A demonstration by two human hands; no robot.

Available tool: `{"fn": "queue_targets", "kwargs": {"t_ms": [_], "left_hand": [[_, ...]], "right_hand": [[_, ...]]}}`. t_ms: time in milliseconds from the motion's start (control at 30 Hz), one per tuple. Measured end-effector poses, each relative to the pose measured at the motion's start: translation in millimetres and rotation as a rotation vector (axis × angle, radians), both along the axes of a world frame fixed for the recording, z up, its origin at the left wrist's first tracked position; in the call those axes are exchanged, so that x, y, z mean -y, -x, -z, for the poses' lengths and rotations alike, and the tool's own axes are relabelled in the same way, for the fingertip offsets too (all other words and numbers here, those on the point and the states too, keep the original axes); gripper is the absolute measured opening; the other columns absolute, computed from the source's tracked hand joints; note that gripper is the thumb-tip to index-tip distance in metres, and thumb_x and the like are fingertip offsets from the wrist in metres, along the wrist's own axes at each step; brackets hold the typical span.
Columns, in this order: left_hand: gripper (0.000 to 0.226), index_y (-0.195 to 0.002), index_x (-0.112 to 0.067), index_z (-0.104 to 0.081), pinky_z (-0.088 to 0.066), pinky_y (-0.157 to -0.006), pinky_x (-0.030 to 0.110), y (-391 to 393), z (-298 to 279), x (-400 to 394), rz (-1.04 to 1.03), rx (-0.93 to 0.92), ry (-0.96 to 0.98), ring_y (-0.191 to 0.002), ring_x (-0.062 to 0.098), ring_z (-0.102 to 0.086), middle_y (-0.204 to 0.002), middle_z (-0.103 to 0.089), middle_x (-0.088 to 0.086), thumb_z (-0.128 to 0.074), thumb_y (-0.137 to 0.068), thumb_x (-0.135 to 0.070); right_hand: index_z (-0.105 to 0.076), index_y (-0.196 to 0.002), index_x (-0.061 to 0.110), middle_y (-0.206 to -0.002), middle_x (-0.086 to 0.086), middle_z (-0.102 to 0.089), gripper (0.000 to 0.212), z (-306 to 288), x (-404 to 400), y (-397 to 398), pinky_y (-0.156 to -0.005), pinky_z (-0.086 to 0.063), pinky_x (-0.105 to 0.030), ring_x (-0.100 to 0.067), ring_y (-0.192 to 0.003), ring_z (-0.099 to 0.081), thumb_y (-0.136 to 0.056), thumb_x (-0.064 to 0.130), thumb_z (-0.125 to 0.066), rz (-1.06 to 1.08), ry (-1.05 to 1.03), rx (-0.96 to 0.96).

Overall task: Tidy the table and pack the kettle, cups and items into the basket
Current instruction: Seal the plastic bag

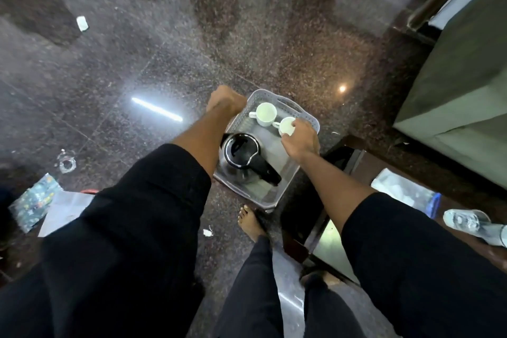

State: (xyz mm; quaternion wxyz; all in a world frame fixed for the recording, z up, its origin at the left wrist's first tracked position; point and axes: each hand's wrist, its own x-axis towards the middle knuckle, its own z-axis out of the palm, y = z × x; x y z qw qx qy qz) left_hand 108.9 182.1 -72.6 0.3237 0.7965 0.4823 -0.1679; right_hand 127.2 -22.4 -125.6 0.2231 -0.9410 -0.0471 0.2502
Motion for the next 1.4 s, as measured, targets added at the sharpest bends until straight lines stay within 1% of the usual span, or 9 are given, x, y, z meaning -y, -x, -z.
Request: {"fn": "queue_targets", "kwargs": {"t_ms": [100, 267, 467, 667, 833, 1033, 1200, 1300, 1400], "left_hand": [[0.025, -0.114, -0.016, -0.076, -0.058, -0.101, 0.039, -31, 30, -11, 0.322, 0.035, -0.012, -0.111, 0.025, -0.071, -0.121, -0.074, 0.008, -0.069, -0.091, -0.023], [0.072, -0.147, -0.029, -0.051, -0.050, -0.109, 0.046, -61, 86, -16, 0.931, -0.022, -0.149, -0.136, 0.026, -0.055, -0.151, -0.053, 0.001, -0.082, -0.082, -0.027], [0.081, -0.149, -0.047, -0.044, -0.052, -0.103, 0.042, -78, 122, -4, 1.254, -0.066, -0.247, -0.138, 0.023, -0.054, -0.151, -0.052, -0.005, -0.084, -0.080, -0.038], [0.056, -0.124, -0.024, -0.067, -0.059, -0.086, 0.041, -74, 115, -5, 1.118, -0.059, -0.459, -0.109, 0.030, -0.073, -0.120, -0.073, 0.004, -0.081, -0.076, -0.051], [0.073, -0.125, -0.011, -0.066, -0.056, -0.078, 0.038, -67, 114, -4, 1.153, -0.035, -0.599, -0.108, 0.028, -0.069, -0.124, -0.059, 0.008, -0.076, -0.076, -0.066], [0.076, -0.133, -0.019, -0.054, -0.055, -0.090, 0.044, -65, 113, -8, 1.218, 0.081, -0.614, -0.119, 0.027, -0.061, -0.130, -0.058, 0.007, -0.077, -0.076, -0.063], [0.073, -0.133, -0.013, -0.055, -0.052, -0.094, 0.042, -67, 108, -5, 1.191, 0.064, -0.630, -0.118, 0.029, -0.062, -0.129, -0.060, 0.012, -0.079, -0.078, -0.055], [0.074, -0.134, -0.013, -0.051, -0.051, -0.096, 0.042, -66, 110, 0, 1.170, 0.050, -0.637, -0.118, 0.029, -0.061, -0.129, -0.058, 0.012, -0.079, -0.079, -0.054], [0.074, -0.135, -0.017, -0.051, -0.049, -0.098, 0.041, -66, 113, 4, 1.151, 0.041, -0.641, -0.120, 0.028, -0.060, -0.131, -0.056, 0.011, -0.081, -0.078, -0.052]], "right_hand": [[-0.050, -0.136, 0.012, -0.141, -0.013, -0.054, 0.060, 30, -12, -17, -0.104, -0.048, -0.043, -0.034, -0.133, -0.049, -0.083, 0.028, -0.072, 0.038, 0.056, -0.038], [-0.040, -0.142, 0.014, -0.145, -0.018, -0.043, 0.086, 85, -25, -31, -0.101, -0.047, -0.047, -0.038, -0.135, -0.043, -0.071, 0.034, -0.085, -0.041, 0.187, -0.045], [-0.050, -0.132, 0.014, -0.139, -0.016, -0.042, 0.070, 110, -31, -46, -0.101, -0.047, -0.043, -0.039, -0.127, -0.046, -0.073, 0.032, -0.083, -0.010, 0.166, 0.101], [-0.058, -0.124, 0.028, -0.125, 0.000, -0.043, 0.037, 110, -26, -58, -0.093, -0.051, -0.044, -0.024, -0.114, -0.051, -0.089, 0.022, -0.069, -0.181, -0.016, 0.119], [-0.048, -0.146, 0.025, -0.133, -0.002, -0.046, 0.073, 106, -38, -55, -0.092, -0.045, -0.034, -0.025, -0.120, -0.050, -0.080, 0.015, -0.079, -0.240, -0.025, 0.176], [-0.058, -0.133, 0.020, -0.129, -0.001, -0.052, 0.066, 111, -50, -49, -0.095, -0.046, -0.035, -0.025, -0.122, -0.054, -0.074, 0.025, -0.087, -0.035, -0.057, 0.149], [-0.046, -0.150, 0.020, -0.140, -0.001, -0.047, 0.069, 107, -39, -61, -0.104, -0.043, -0.039, -0.027, -0.128, -0.047, -0.087, 0.004, -0.071, -0.300, -0.025, 0.167], [-0.049, -0.140, 0.022, -0.133, -0.005, -0.048, 0.043, 102, -34, -68, -0.091, -0.045, -0.041, -0.030, -0.120, -0.049, -0.098, 0.014, -0.054, -0.430, 0.010, 0.177], [-0.050, -0.122, 0.026, -0.122, -0.006, -0.056, 0.030, 98, -35, -67, -0.091, -0.046, -0.048, -0.030, -0.109, -0.055, -0.100, 0.046, -0.045, -0.450, 0.030, 0.251]]}}
